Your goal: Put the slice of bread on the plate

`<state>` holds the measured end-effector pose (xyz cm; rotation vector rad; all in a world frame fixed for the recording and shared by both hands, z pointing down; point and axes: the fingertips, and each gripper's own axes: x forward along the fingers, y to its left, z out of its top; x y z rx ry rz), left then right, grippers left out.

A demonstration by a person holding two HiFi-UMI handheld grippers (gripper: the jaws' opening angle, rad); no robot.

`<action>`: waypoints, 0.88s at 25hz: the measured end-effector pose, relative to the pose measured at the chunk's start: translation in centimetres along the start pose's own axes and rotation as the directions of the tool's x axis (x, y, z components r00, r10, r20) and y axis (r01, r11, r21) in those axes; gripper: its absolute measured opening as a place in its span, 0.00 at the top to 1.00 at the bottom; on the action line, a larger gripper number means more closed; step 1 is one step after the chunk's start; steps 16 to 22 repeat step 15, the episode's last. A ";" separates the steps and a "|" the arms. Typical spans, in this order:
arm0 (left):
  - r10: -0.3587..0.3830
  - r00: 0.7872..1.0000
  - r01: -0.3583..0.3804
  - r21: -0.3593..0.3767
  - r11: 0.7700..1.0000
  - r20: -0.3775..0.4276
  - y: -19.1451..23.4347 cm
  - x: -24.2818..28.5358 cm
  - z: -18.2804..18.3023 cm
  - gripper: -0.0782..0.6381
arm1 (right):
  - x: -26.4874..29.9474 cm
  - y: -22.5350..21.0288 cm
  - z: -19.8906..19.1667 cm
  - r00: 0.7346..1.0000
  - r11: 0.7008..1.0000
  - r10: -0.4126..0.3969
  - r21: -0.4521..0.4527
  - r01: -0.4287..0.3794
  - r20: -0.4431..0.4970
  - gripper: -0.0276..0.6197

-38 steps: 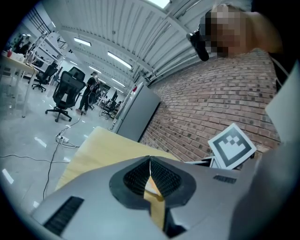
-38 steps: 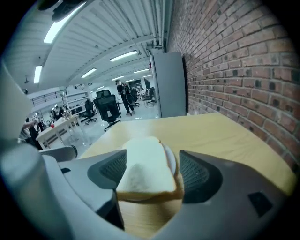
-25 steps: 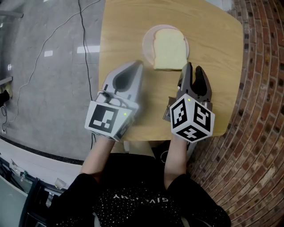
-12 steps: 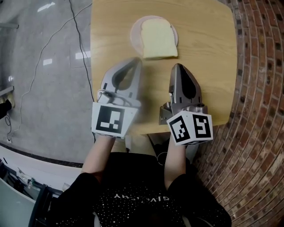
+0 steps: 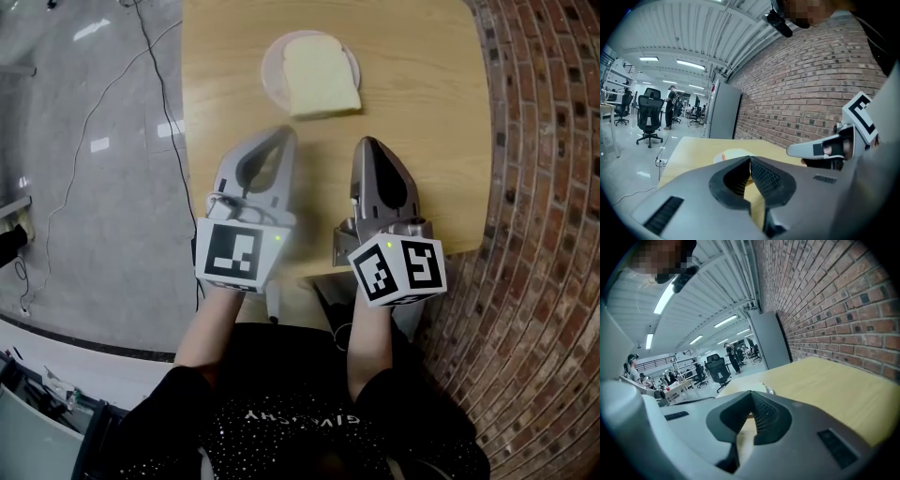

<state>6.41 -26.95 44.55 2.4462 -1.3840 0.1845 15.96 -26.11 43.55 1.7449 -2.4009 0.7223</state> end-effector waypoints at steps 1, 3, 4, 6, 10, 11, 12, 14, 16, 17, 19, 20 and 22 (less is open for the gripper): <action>-0.004 1.000 0.004 -0.002 1.000 0.001 -0.1 0.0 0.0 0.87 | -0.1 0.0 0.0 1.000 1.000 0.005 0.017 -0.006 0.003 0.94; -0.012 1.000 0.012 -0.004 1.000 -0.002 -0.2 0.0 -0.2 0.87 | -0.3 0.0 -0.1 1.000 0.998 0.017 0.055 -0.017 0.008 0.94; -0.015 1.000 0.015 -0.001 1.000 -0.005 -0.2 0.0 -0.3 0.87 | -0.4 0.0 -0.1 1.000 0.997 0.023 0.073 -0.023 0.009 0.94; -0.016 1.000 0.016 0.005 1.000 -0.008 -0.3 0.2 -0.4 0.87 | -0.4 -0.1 -0.2 0.999 0.993 0.037 0.115 -0.038 0.009 0.94; -0.026 1.000 0.026 -0.006 1.000 -0.008 -0.6 0.7 -0.4 0.87 | -0.5 -0.6 -0.5 0.999 0.982 0.048 0.183 -0.050 0.012 0.94; -0.027 1.000 0.027 -0.005 1.000 -0.008 -0.7 0.7 -0.3 0.87 | -0.5 -0.7 -0.5 0.999 0.982 0.046 0.183 -0.048 0.011 0.94; -0.026 1.000 0.026 -0.004 1.000 -0.009 -0.9 0.8 -0.3 0.87 | -0.5 -0.9 -0.5 0.999 0.982 0.045 0.183 -0.046 0.009 0.94; -0.021 1.000 0.021 0.000 1.000 -0.015 -1.1 0.8 -0.5 0.87 | -0.6 -1.1 -0.5 0.999 0.982 0.045 0.185 -0.046 0.008 0.94; -0.019 1.000 0.019 0.002 1.000 -0.018 -1.2 0.8 -0.6 0.87 | -0.6 -1.2 -0.5 0.999 0.981 0.046 0.187 -0.047 0.008 0.94; -0.019 1.000 0.019 0.002 1.000 -0.018 -1.2 0.8 -0.6 0.87 | -0.6 -1.2 -0.5 0.999 0.981 0.046 0.187 -0.047 0.008 0.94; -0.019 1.000 0.019 0.002 1.000 -0.018 -1.2 0.8 -0.6 0.87 | -0.6 -1.2 -0.5 0.999 0.981 0.046 0.187 -0.047 0.008 0.94; -0.019 1.000 0.019 0.002 1.000 -0.018 -1.2 0.8 -0.6 0.87 | -0.6 -1.2 -0.5 0.999 0.981 0.046 0.187 -0.047 0.008 0.94; -0.019 1.000 0.019 0.002 1.000 -0.018 -1.2 0.8 -0.6 0.87 | -0.6 -1.2 -0.5 0.999 0.981 0.046 0.187 -0.047 0.008 0.94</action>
